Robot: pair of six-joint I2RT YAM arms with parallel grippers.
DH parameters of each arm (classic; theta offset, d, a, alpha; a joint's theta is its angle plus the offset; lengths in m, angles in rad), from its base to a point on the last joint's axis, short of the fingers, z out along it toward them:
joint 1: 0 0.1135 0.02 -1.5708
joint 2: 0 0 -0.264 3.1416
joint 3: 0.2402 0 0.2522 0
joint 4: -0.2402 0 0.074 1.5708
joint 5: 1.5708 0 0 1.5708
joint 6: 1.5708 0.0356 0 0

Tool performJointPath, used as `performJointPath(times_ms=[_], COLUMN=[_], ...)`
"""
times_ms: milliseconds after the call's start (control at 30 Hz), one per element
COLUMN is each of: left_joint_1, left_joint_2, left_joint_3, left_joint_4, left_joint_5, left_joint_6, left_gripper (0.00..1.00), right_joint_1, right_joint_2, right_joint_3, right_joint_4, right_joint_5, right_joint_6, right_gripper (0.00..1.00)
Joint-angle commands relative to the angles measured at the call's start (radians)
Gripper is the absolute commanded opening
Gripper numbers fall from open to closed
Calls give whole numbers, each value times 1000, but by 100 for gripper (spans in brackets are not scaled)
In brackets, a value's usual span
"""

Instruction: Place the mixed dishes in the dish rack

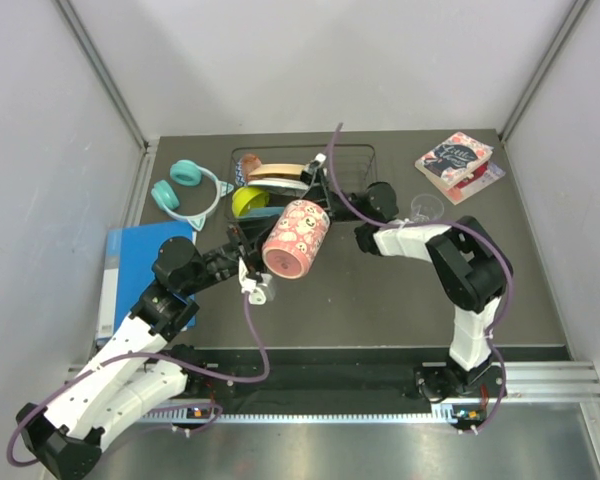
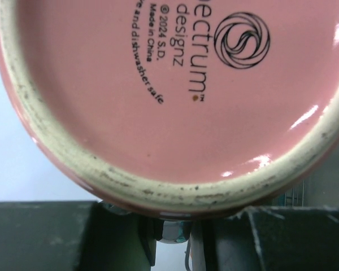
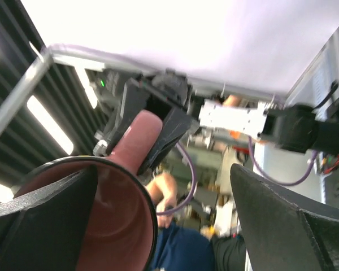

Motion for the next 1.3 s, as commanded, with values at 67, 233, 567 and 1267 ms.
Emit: performJointPath(times_ms=[67,233,567,1267], left_joint_1=[-33,-32,-33,-33], left_joint_2=[-41,-40,53,727], left_joint_3=[29,29,96,743], left_joint_4=[86,78,93,-183], left_joint_5=[135,133,51,-193], left_joint_6=[25,30,-53,-391], left_gripper=[0,0,0,0], right_joint_1=[-140,-215,-360,-647], right_joint_2=[-12,-19,-54,-494], right_joint_3=[34,43,-34,-222], right_joint_4=[381,381,377,351], right_joint_5=[114,120,97,34], right_joint_6=[243,251,226,67], right_gripper=[100,100,100,99])
